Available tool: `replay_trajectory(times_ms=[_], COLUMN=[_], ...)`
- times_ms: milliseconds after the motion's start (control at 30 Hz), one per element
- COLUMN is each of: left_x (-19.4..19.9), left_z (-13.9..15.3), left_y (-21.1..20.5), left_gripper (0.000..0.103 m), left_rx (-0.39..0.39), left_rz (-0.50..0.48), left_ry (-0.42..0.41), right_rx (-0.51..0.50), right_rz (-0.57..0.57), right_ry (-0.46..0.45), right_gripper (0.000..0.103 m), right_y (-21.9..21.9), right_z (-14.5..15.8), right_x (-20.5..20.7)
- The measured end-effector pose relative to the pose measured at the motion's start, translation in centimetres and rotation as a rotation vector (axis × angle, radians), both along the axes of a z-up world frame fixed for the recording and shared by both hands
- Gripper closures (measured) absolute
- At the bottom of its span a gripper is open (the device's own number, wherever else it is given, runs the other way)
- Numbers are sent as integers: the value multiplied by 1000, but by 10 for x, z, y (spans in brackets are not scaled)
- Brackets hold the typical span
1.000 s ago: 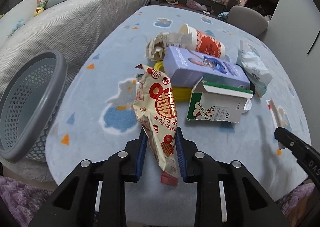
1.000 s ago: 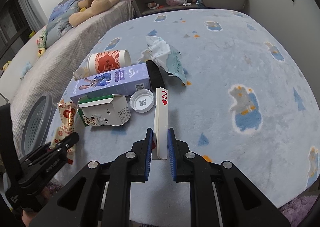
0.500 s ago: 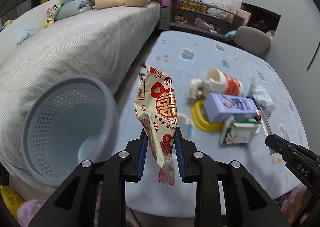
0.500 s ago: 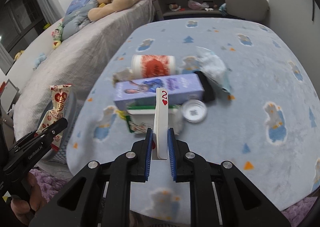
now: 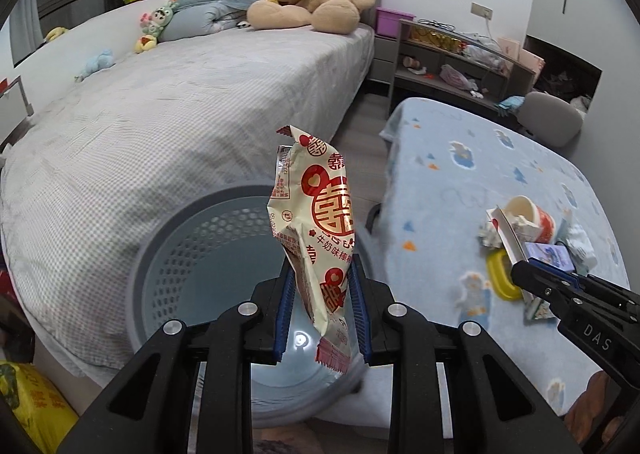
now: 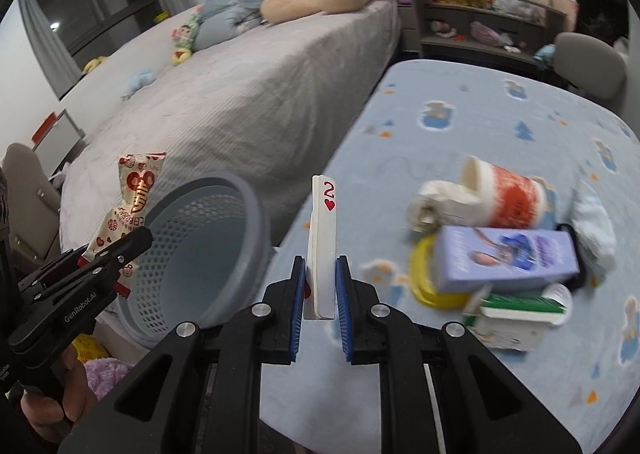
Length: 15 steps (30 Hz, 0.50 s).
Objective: Collect trash
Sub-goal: 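Carry the stick and wrapper over the gray wastebasket and open both tools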
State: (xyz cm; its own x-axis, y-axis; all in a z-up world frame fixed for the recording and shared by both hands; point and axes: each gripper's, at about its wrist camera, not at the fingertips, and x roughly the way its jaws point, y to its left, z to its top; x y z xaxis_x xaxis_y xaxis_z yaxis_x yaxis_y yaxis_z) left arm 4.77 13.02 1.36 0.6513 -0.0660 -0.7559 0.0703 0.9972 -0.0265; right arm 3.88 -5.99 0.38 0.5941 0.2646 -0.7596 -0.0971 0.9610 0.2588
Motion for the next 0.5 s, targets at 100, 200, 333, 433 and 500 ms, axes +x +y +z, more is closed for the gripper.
replay_trajectory(times_ms=[100, 200, 333, 433, 500], left_x=[5, 7, 10, 11, 12], left_z=[-4, -10, -19, -24, -28], left_y=[16, 30, 47, 57, 61], left_gripper=[77, 77, 77, 77, 77], left_rx=[-7, -8, -14, -23, -21], left_rz=[30, 59, 96, 115, 120], left_ry=[14, 25, 47, 60, 66], right_rx=[4, 9, 4, 4, -2], right_rz=[45, 85, 133, 165, 185], right_ry=[2, 2, 12, 27, 31], right_gripper=[87, 87, 87, 87, 87], right_y=[22, 41, 62, 76, 85], right_z=[-1, -3, -9, -15, -18], right_x=[11, 20, 30, 34, 36])
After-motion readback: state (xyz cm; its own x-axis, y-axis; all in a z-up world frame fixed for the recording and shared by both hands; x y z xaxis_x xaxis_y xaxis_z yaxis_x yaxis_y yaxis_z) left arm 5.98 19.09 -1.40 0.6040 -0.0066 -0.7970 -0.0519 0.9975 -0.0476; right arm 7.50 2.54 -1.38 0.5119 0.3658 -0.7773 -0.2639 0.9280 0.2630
